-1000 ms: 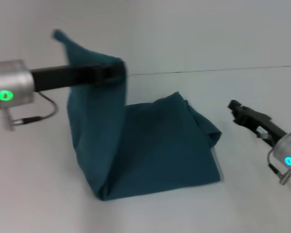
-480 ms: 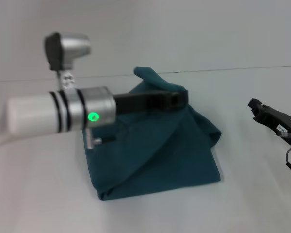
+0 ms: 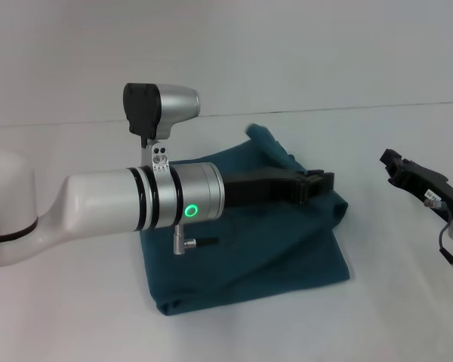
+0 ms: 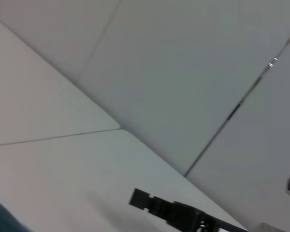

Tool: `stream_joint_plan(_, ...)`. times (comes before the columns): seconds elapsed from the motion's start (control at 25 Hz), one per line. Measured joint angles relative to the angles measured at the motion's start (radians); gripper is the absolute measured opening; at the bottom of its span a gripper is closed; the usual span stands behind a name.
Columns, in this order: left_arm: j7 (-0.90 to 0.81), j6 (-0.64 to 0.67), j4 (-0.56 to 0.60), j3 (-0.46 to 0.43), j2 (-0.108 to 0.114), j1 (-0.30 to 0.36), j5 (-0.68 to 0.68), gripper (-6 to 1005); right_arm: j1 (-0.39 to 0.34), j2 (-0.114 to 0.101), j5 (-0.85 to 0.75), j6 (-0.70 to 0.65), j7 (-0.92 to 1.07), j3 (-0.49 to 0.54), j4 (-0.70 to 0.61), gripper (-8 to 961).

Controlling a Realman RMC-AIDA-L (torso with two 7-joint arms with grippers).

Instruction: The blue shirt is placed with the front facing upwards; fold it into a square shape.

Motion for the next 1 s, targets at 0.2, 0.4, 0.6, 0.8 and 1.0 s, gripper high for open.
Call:
stream_joint_plan(0.2, -0.005, 0.023, -0.038, 0.034, 0.0, 0.015, -0.007, 148, 0.002, 0.001, -0.002, 0.0, 0.01, -0.001, -0.001, 13)
stream_joint_plan(0.4, 0.006, 0.062, -0.071, 0.03, 0.004, 0.053, -0.006, 264, -0.002, -0.006, -0.004, -0.03, 0.028, -0.004, -0.014, 15)
stream_joint_plan(0.6, 0.139, 0.037, -0.231, 0.036, 0.001, 0.229, -0.011, 458, -0.011, -0.008, -0.006, -0.211, 0.071, -0.068, -0.121, 17)
stream_joint_plan(0.8, 0.195, -0.02, -0.282, 0.034, 0.004, 0.316, -0.034, 634, 0.001, -0.008, -0.006, -0.327, 0.155, -0.322, -0.253, 19)
stream_joint_plan(1.0, 0.21, -0.02, -0.331, 0.013, 0.004, 0.383, -0.036, 721, 0.038, -0.007, 0.002, -0.394, 0.373, -0.571, -0.456, 21)
